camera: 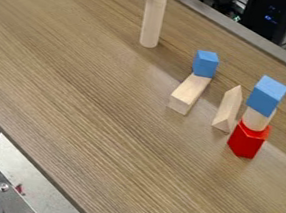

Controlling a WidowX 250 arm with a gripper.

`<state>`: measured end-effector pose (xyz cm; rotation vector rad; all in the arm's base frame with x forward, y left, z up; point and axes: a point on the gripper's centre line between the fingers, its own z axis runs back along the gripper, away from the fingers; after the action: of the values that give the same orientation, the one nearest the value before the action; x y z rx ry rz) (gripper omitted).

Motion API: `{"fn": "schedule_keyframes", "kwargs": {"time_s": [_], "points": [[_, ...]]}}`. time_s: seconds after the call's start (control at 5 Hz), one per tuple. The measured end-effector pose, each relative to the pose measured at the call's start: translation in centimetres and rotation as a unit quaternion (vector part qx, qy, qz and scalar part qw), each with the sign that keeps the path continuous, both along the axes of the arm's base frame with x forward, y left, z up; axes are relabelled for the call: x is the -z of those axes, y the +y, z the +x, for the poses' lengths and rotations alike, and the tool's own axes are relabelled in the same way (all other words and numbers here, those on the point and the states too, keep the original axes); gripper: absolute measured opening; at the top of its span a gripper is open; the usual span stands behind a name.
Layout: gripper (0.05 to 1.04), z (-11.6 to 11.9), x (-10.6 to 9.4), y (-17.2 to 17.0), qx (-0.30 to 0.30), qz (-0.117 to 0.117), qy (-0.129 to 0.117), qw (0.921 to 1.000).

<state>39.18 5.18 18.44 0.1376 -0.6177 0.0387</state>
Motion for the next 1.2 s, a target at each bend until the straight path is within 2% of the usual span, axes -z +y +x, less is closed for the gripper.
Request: {"fn": "schedule_keyframes", "kwargs": {"time_s": [0.2, 0.8, 1.2], "points": [[0.997, 0.7, 0.4, 2.0, -0.007, -0.01, 0.001, 0.9999], [0.997, 0.8, 2.3, 5.0, -0.003, -0.016, 0.033, 0.9993], [0.997, 0.4, 2.9, 5.8, 0.042, -0.014, 0.033, 0.9985]]}}
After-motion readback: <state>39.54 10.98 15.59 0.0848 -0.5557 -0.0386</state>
